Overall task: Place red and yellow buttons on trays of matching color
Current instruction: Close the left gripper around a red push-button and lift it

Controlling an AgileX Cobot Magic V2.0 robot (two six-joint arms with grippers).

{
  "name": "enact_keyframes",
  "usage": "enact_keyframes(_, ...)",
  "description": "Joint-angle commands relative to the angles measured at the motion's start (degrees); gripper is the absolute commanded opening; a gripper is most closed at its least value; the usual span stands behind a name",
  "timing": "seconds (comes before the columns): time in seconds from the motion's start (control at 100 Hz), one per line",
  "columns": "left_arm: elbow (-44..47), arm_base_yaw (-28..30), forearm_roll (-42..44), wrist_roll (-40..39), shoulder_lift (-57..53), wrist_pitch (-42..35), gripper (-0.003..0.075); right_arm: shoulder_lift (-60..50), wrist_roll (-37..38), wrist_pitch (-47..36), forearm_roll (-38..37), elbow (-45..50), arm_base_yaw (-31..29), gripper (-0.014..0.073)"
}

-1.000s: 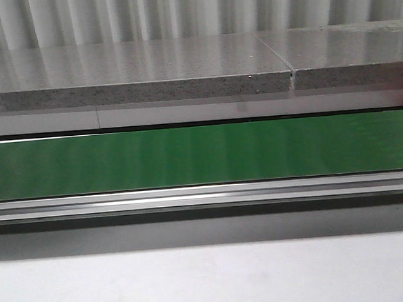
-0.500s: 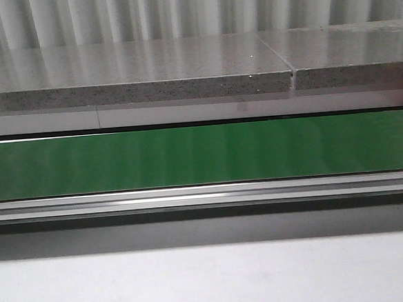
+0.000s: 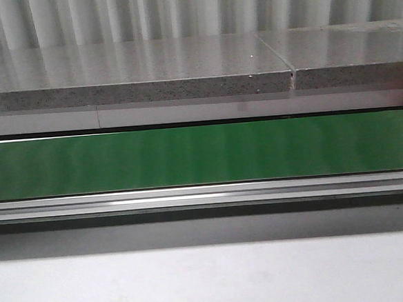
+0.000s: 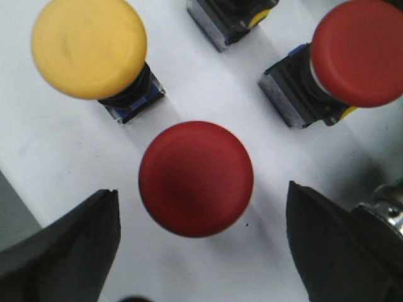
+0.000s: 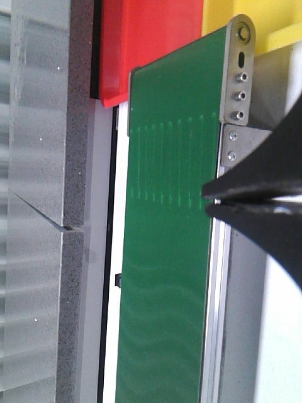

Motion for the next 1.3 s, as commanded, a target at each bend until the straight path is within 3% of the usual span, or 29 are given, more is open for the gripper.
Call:
enact_keyframes(0.0, -1.72, 0.02, 0.41, -0.58, 0.12, -3.02, 0.0524, -0.51, -0.29, -4.72, -0.7, -0.82, 0.07, -0.0092)
enact_keyframes(0.2, -1.72, 0.02, 0.8, -0.58, 0.82, -6.52, 0.0524, -0.51, -0.29, -4.72, -0.7, -0.82, 0.07, -0.0092)
enact_keyframes(0.81, -1.72, 2.42, 4.58, -0.58, 0.82, -6.77, 0.0503, -0.51, -0.29, -4.72, -0.7, -0.82, 0.07, -0.0092)
enact_keyframes(0.91, -1.72, 2.42, 4.74, -0.58, 0.82, -6.9, 0.0442, -0.51, -0.29, -4.72, -0.7, -0.82, 0.07, -0.0092)
enact_keyframes(1.29, -1.72, 2.42, 6.46, -0.58, -1.11, -5.01, 0.0057, -0.51, -0.29, -4.72, -0.7, -0.82, 0.07, -0.0092)
